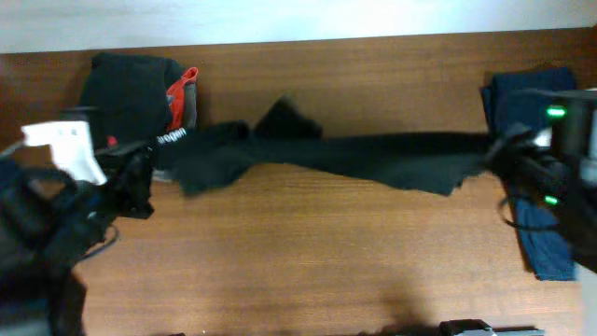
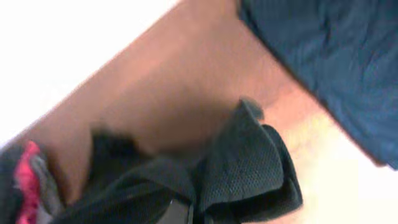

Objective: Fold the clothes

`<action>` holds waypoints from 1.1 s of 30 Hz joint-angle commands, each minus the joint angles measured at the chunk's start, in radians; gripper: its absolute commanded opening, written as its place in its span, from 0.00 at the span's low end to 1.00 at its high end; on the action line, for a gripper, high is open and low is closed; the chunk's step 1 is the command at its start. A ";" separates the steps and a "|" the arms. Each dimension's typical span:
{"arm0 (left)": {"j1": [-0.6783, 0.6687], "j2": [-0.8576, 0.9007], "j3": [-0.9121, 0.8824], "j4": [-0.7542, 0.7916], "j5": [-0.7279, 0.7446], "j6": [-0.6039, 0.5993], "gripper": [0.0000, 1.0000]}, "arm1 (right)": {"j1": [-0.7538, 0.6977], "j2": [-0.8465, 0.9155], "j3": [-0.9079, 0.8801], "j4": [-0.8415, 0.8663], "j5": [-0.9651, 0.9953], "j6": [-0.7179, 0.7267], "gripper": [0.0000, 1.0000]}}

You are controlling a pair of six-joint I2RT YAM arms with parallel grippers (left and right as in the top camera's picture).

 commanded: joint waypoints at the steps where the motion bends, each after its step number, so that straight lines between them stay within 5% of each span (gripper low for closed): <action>1: 0.004 -0.016 0.175 0.045 0.082 0.071 0.01 | -0.032 -0.014 0.216 -0.038 0.053 -0.061 0.04; 7: 0.004 -0.015 0.377 0.079 0.093 0.110 0.01 | -0.032 -0.015 0.473 -0.118 0.053 -0.092 0.04; 15: 0.004 0.041 0.404 0.055 -0.019 0.110 0.01 | -0.032 0.027 0.502 -0.173 0.053 -0.145 0.04; 23: -0.060 0.325 0.404 0.000 0.081 0.181 0.01 | -0.031 0.349 0.486 -0.232 0.050 -0.188 0.06; 25: -0.157 0.425 0.404 0.002 -0.003 0.218 0.00 | -0.031 0.455 0.486 -0.207 0.050 -0.195 0.06; 29: -0.359 0.680 0.404 0.035 -0.424 0.223 0.00 | -0.031 0.649 0.486 -0.115 0.050 -0.203 0.07; 31: -0.392 0.807 0.404 0.109 -0.483 0.223 0.01 | -0.032 0.724 0.486 -0.042 0.050 -0.215 0.09; 32: -0.399 0.866 0.404 0.166 -0.488 0.222 0.05 | -0.032 0.762 0.486 0.018 0.051 -0.221 0.12; 33: -0.401 0.949 0.404 0.273 -0.486 0.213 0.13 | -0.033 0.816 0.486 0.148 0.050 -0.271 0.25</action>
